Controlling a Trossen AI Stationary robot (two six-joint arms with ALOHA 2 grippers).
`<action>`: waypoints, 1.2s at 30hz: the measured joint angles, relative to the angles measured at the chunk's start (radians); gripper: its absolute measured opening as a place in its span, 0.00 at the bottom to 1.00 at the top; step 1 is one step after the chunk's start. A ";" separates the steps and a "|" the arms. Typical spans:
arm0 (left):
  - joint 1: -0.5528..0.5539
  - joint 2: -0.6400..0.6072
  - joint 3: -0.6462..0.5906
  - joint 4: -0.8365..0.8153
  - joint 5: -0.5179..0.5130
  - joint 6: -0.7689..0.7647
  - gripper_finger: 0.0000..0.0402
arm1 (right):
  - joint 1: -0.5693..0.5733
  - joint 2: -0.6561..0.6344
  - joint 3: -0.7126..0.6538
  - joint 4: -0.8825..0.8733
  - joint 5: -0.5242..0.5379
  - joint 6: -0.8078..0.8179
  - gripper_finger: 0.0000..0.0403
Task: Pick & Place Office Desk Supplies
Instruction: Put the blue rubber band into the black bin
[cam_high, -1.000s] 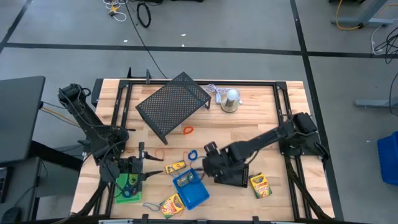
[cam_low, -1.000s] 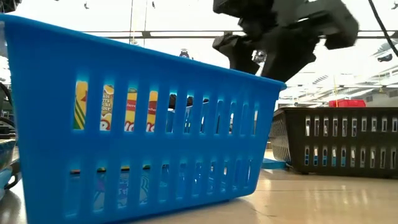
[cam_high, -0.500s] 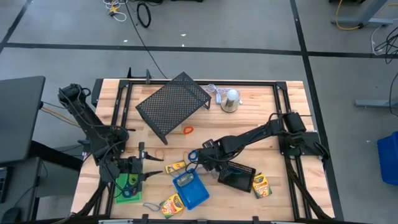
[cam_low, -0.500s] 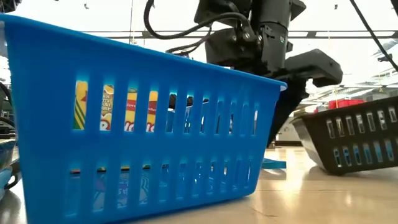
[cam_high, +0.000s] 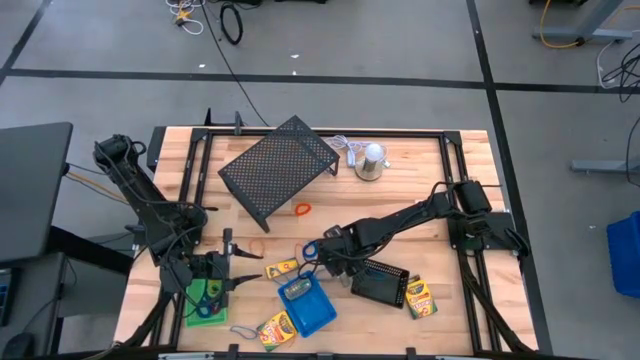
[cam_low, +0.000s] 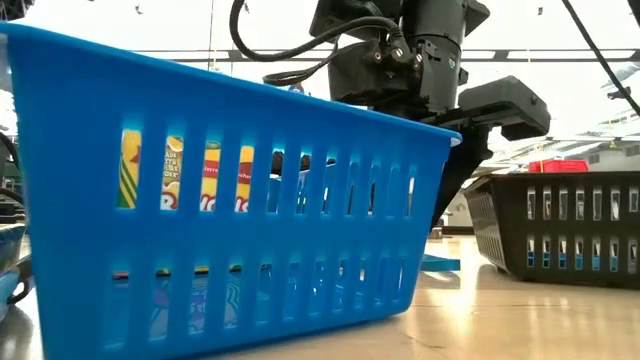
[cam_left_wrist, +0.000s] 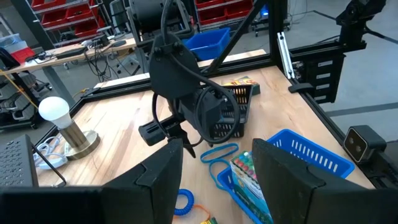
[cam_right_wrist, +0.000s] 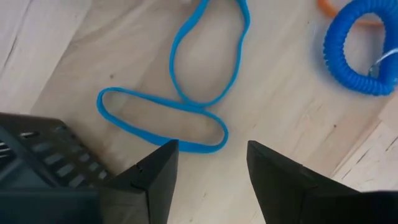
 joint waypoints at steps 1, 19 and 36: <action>0.000 0.000 0.000 0.000 0.000 0.000 0.50 | -0.003 0.002 0.000 0.013 0.000 -0.005 0.49; 0.000 0.000 0.002 -0.001 0.006 -0.006 0.50 | -0.011 0.141 0.164 -0.163 0.004 -0.049 0.49; 0.000 0.000 0.002 -0.002 0.007 -0.003 0.50 | 0.007 0.142 0.163 -0.117 0.034 -0.078 0.02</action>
